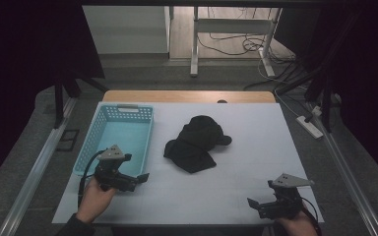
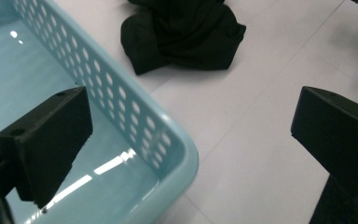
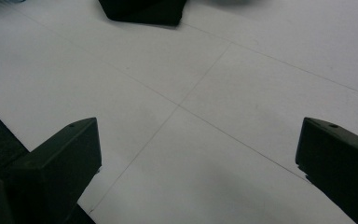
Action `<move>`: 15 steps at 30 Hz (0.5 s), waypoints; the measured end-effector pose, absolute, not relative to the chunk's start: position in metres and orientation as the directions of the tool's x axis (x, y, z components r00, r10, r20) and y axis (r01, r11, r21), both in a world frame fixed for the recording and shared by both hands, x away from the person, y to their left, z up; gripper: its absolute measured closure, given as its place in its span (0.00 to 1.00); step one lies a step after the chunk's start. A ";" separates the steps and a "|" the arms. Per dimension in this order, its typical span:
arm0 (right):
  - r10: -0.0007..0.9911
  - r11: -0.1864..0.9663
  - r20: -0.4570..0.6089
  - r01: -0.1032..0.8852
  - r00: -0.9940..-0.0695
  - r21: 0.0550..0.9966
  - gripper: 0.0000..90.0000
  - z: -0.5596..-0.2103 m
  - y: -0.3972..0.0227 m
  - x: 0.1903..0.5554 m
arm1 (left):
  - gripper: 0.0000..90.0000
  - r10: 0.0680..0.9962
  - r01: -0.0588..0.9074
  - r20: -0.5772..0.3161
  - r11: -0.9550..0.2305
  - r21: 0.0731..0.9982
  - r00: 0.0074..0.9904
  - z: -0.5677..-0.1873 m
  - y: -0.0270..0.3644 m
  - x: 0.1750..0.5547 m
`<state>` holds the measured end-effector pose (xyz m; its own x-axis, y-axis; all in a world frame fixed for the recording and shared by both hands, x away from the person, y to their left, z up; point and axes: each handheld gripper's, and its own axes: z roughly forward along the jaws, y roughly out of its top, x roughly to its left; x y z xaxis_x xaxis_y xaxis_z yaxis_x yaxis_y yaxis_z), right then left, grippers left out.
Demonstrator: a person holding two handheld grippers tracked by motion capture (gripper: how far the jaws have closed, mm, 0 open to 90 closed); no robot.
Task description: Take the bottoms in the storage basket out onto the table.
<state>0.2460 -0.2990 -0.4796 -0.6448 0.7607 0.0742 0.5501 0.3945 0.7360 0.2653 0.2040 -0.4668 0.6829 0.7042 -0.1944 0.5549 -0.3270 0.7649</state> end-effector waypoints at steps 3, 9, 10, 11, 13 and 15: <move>0.761 0.395 0.074 0.551 -0.645 0.736 0.00 -0.480 -0.299 0.246 | 0.00 0.712 0.560 -0.197 -0.318 0.765 0.674 -0.468 0.209 0.259; 0.761 0.395 0.075 0.552 -0.644 0.734 0.00 -0.480 -0.299 0.246 | 0.00 0.727 0.565 -0.203 -0.296 0.770 0.656 -0.469 0.219 0.246; 0.761 0.395 0.075 0.552 -0.644 0.734 0.00 -0.480 -0.298 0.246 | 0.00 0.730 0.566 -0.203 -0.292 0.771 0.653 -0.470 0.220 0.244; 0.761 0.395 0.075 0.552 -0.644 0.734 0.00 -0.480 -0.298 0.246 | 0.00 0.733 0.568 -0.203 -0.289 0.771 0.649 -0.470 0.222 0.242; 0.761 0.394 0.075 0.552 -0.644 0.735 0.00 -0.480 -0.298 0.246 | 0.00 0.739 0.570 -0.204 -0.282 0.772 0.642 -0.471 0.225 0.238; 0.762 0.395 0.075 0.553 -0.644 0.734 0.00 -0.480 -0.298 0.246 | 0.00 0.746 0.572 -0.205 -0.274 0.773 0.634 -0.472 0.229 0.233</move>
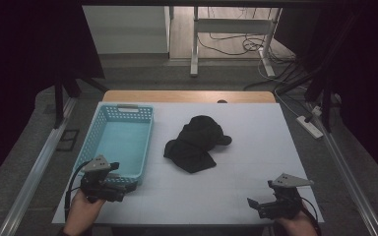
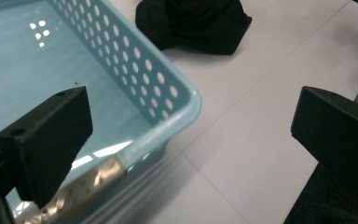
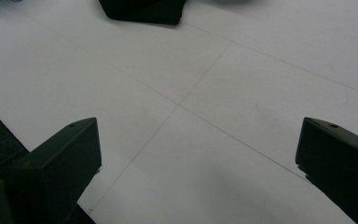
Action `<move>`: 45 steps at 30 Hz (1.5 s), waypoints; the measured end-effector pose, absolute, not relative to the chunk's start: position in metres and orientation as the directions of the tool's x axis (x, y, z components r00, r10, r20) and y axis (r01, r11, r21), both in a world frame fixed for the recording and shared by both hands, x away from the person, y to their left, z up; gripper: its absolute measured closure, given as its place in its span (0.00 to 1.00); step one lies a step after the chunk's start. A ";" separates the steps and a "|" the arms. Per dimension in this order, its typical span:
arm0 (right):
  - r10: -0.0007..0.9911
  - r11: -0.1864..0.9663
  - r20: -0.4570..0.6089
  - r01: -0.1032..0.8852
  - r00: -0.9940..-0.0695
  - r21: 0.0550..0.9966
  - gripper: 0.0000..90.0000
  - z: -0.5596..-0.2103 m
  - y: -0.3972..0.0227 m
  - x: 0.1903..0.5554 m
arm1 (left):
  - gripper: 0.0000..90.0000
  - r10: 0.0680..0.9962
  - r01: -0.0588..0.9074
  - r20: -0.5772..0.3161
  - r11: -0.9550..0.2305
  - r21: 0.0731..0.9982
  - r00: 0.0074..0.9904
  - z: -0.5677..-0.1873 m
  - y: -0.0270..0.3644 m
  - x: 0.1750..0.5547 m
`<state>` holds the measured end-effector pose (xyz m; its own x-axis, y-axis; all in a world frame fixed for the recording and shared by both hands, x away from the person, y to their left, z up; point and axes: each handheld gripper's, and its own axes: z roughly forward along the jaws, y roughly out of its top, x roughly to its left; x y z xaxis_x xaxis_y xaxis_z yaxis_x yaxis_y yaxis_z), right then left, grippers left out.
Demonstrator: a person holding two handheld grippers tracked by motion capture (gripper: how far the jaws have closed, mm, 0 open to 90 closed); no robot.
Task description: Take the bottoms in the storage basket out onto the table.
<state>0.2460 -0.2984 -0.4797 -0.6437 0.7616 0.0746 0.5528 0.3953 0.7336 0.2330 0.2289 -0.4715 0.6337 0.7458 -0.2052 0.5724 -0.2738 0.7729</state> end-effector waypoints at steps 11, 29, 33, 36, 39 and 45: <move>0.762 0.395 0.075 0.554 -0.643 0.733 0.00 -0.480 -0.298 0.246 | 0.00 0.773 0.592 -0.224 -0.231 0.772 0.594 -0.477 0.247 0.211; 0.762 0.399 0.071 0.553 -0.643 0.731 0.00 -0.480 -0.298 0.246 | 0.00 0.816 0.627 -0.221 -0.206 0.752 0.534 -0.492 0.268 0.182; 0.763 0.399 0.071 0.554 -0.643 0.731 0.00 -0.480 -0.298 0.246 | 0.00 0.820 0.630 -0.218 -0.207 0.749 0.529 -0.499 0.272 0.179; 0.763 0.401 0.068 0.553 -0.643 0.731 0.00 -0.480 -0.298 0.246 | 0.00 0.822 0.628 -0.215 -0.206 0.750 0.527 -0.501 0.275 0.177; 0.763 0.401 0.068 0.552 -0.643 0.731 0.00 -0.480 -0.298 0.246 | 0.00 0.829 0.625 -0.202 -0.209 0.752 0.521 -0.504 0.279 0.175; 0.763 0.401 0.067 0.552 -0.643 0.731 0.00 -0.480 -0.298 0.246 | 0.00 0.838 0.625 -0.202 -0.196 0.756 0.508 -0.505 0.286 0.171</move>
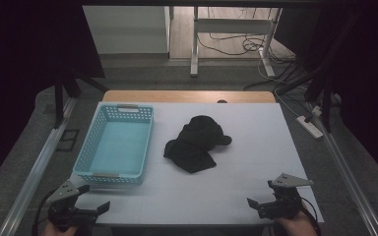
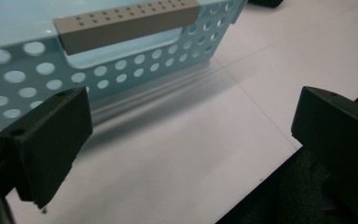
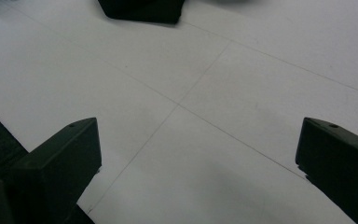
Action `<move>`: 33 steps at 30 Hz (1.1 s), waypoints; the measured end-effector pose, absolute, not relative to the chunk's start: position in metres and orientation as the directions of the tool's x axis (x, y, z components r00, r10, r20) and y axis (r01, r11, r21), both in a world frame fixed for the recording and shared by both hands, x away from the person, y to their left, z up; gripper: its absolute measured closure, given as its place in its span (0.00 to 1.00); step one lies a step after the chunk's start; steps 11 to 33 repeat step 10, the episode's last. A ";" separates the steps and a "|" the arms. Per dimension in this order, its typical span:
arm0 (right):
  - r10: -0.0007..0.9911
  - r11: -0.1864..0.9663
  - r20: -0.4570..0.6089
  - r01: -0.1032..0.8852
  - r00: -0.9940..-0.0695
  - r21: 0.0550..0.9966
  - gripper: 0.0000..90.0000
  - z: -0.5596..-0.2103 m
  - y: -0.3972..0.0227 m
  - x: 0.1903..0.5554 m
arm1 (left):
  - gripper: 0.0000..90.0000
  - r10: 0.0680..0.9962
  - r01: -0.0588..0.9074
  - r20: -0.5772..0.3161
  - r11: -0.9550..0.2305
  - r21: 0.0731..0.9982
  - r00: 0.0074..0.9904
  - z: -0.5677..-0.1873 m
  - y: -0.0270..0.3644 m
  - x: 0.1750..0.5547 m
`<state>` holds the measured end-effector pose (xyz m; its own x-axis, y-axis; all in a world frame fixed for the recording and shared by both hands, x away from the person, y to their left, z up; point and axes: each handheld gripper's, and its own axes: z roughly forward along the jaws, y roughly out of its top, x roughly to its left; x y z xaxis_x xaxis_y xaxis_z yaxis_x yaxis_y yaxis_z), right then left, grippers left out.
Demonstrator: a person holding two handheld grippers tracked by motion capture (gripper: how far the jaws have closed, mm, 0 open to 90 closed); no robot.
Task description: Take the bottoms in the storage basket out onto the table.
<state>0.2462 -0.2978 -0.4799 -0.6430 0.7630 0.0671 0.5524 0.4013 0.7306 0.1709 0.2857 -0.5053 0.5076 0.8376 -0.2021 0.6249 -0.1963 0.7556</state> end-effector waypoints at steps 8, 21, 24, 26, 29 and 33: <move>0.762 0.404 0.065 0.552 -0.644 0.730 0.00 -0.480 -0.297 0.246 | 0.00 0.850 0.638 -0.190 -0.203 0.743 0.491 -0.506 0.289 0.168; 0.761 0.406 0.064 0.551 -0.645 0.729 0.00 -0.480 -0.297 0.246 | 0.00 0.848 0.640 -0.194 -0.203 0.741 0.493 -0.506 0.289 0.169; 0.761 0.406 0.064 0.551 -0.645 0.729 0.00 -0.480 -0.297 0.246 | 0.00 0.848 0.640 -0.194 -0.203 0.741 0.493 -0.506 0.289 0.169; 0.761 0.406 0.064 0.551 -0.645 0.729 0.00 -0.480 -0.297 0.246 | 0.00 0.848 0.640 -0.194 -0.203 0.741 0.493 -0.506 0.289 0.169; 0.761 0.406 0.064 0.551 -0.645 0.729 0.00 -0.480 -0.297 0.246 | 0.00 0.848 0.640 -0.194 -0.203 0.741 0.493 -0.506 0.289 0.169; 0.761 0.406 0.064 0.551 -0.645 0.729 0.00 -0.480 -0.297 0.246 | 0.00 0.848 0.640 -0.194 -0.203 0.741 0.493 -0.506 0.289 0.169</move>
